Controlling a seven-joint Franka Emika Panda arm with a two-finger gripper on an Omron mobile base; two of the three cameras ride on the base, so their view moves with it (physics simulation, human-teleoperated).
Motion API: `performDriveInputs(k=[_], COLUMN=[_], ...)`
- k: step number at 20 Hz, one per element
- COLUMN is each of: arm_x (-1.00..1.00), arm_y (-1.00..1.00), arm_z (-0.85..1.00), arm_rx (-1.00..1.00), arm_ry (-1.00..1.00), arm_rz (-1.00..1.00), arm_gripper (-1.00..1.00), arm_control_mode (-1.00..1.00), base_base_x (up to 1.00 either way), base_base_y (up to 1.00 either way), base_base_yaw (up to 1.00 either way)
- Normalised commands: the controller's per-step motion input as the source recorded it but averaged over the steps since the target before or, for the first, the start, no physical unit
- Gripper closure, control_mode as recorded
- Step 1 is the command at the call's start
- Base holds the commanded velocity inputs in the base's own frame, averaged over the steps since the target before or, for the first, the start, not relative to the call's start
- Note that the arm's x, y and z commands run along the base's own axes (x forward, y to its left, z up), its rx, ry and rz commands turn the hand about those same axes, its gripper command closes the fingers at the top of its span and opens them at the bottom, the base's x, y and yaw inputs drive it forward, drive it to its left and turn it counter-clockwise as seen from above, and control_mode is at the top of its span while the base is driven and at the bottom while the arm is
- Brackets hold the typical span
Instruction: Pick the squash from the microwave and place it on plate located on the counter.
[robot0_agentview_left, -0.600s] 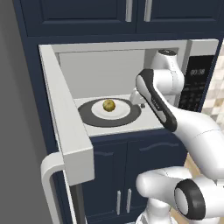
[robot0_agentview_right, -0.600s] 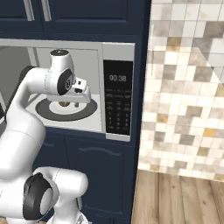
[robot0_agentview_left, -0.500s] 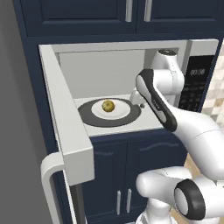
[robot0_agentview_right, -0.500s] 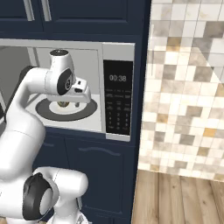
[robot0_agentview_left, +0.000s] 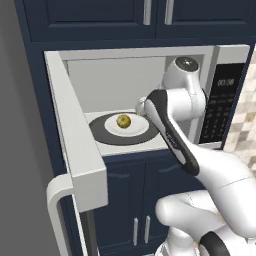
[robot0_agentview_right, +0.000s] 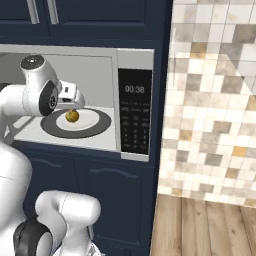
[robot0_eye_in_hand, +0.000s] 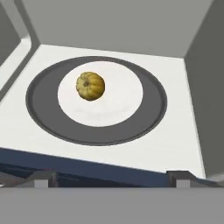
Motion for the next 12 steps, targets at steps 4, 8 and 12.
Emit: performDriveInputs(k=[4,8,12], arm_x=[0.13,0.56,0.86], arm_y=[0.81,0.38,0.12], arm_z=[0.17,0.02,-0.28], arm_rx=[0.00,0.01,0.02], arm_ry=[-0.09,0.00,0.00], arm_rz=[0.00,0.00,0.00], arm_gripper=[-1.00,-1.00,-1.00], arm_control_mode=[-1.00,-1.00,-1.00], base_base_x=[0.00,0.00,0.00], base_base_y=[0.00,0.00,0.00], base_base_yaw=[0.00,0.00,0.00])
